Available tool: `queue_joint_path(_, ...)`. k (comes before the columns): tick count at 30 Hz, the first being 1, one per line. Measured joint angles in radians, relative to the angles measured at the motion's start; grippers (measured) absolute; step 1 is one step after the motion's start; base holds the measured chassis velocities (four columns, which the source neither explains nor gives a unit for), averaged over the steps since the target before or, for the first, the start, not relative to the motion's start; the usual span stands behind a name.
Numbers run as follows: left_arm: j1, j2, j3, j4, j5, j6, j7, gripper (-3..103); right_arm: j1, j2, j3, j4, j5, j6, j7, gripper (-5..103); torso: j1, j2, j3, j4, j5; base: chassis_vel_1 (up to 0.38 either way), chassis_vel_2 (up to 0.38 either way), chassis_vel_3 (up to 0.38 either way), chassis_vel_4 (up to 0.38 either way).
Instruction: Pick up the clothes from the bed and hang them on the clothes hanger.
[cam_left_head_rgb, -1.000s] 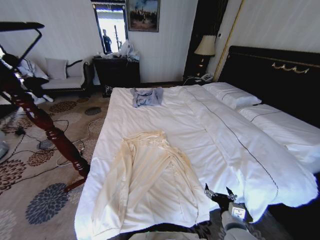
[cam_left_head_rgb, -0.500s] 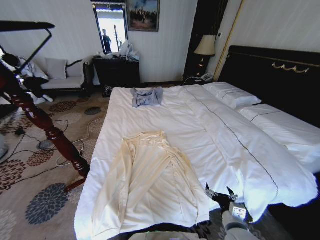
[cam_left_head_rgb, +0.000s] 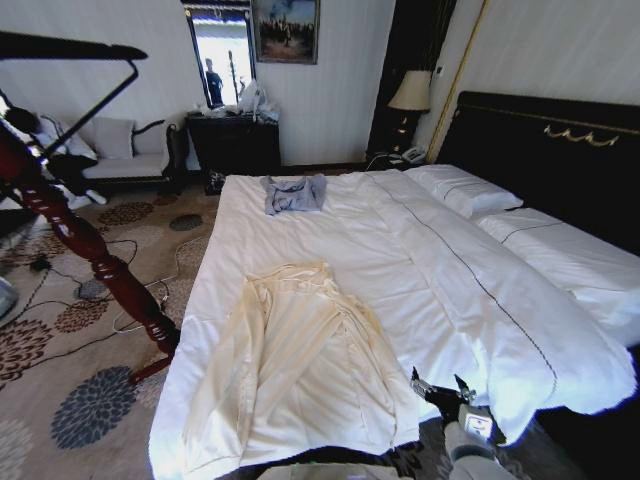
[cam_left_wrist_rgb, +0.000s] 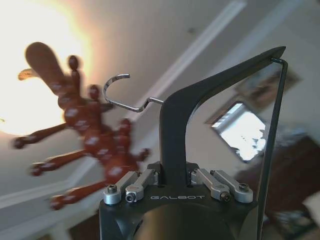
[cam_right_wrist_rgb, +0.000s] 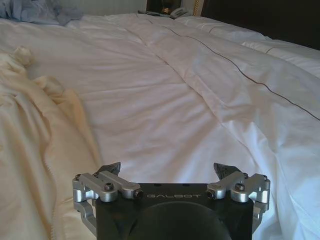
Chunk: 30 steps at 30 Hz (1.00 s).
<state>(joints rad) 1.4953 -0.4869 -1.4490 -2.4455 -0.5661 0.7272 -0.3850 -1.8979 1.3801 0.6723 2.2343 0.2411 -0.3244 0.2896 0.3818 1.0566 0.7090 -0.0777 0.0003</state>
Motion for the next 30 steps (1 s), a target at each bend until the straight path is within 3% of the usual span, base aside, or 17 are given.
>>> queue_joint_path(3,0.008,-0.007,0.039,-0.006,0.000,-0.029,0.028,22,0.000,-0.006,0.009,0.006,0.012,0.000,0.003,100,0.000,0.000,0.000,0.0002,0.0000,0.000,0.000,0.000,0.000)
queue_joint_path(6,-0.008,-0.019,0.187,0.003,-0.022,-0.104,0.057,22,0.000,-0.020,0.025,0.016,0.041,0.000,0.010,100,0.000,0.000,0.000,-0.0002,-0.0001,0.000,0.000,0.000,0.000)
queue_joint_path(7,-0.008,-0.019,0.187,0.003,-0.022,-0.104,0.057,22,0.000,-0.020,0.025,0.016,0.041,0.000,0.010,100,0.000,0.000,0.000,-0.0002,-0.0001,0.000,0.000,0.000,0.000)
queue_joint_path(10,-0.064,-0.032,0.430,0.069,-0.075,-0.221,0.099,22,0.000,-0.035,0.043,0.028,0.076,0.000,0.020,100,0.000,0.000,0.000,-0.0001,-0.0004,0.000,0.000,0.000,0.000)
queue_joint_path(11,-0.064,-0.032,0.430,0.069,-0.075,-0.221,0.099,22,0.000,-0.035,0.043,0.028,0.076,0.000,0.020,100,0.000,0.000,0.000,-0.0001,-0.0004,0.000,0.000,0.000,0.000)
queue_joint_path(12,-0.084,-0.031,0.482,0.092,-0.070,-0.258,0.126,22,0.000,-0.038,0.046,0.030,0.084,0.000,0.022,100,0.000,0.000,0.000,-0.0002,-0.0004,0.000,0.000,0.000,0.000)
queue_joint_path(16,-0.172,0.013,0.635,0.209,0.022,-0.407,0.239,22,0.007,-0.048,0.055,0.032,0.116,0.000,0.031,100,0.000,0.000,0.000,-0.0003,-0.0001,0.000,0.000,0.000,0.000)
queue_joint_path(19,-0.185,0.028,0.669,0.246,0.045,-0.440,0.272,22,0.018,-0.054,0.055,0.028,0.132,-0.001,0.034,100,0.000,0.000,0.000,-0.0004,-0.0001,0.000,0.000,0.000,0.000)
queue_joint_path(21,-0.191,0.041,0.728,0.329,0.108,-0.506,0.329,22,0.045,-0.071,0.055,0.015,0.168,-0.005,0.040,100,0.000,0.000,0.000,0.0001,-0.0001,0.000,0.000,0.000,0.000)
queue_joint_path(28,-0.209,0.008,0.838,0.477,0.216,-0.624,0.378,22,0.102,-0.152,0.048,-0.015,0.232,-0.010,0.030,100,0.000,0.000,0.000,0.0000,-0.0003,0.000,0.000,0.000,0.000)
queue_joint_path(30,-0.223,-0.023,0.887,0.533,0.283,-0.689,0.398,22,0.142,-0.217,0.042,-0.032,0.258,-0.010,0.017,100,0.000,0.000,0.000,0.0004,-0.0002,0.000,0.000,0.000,0.000)
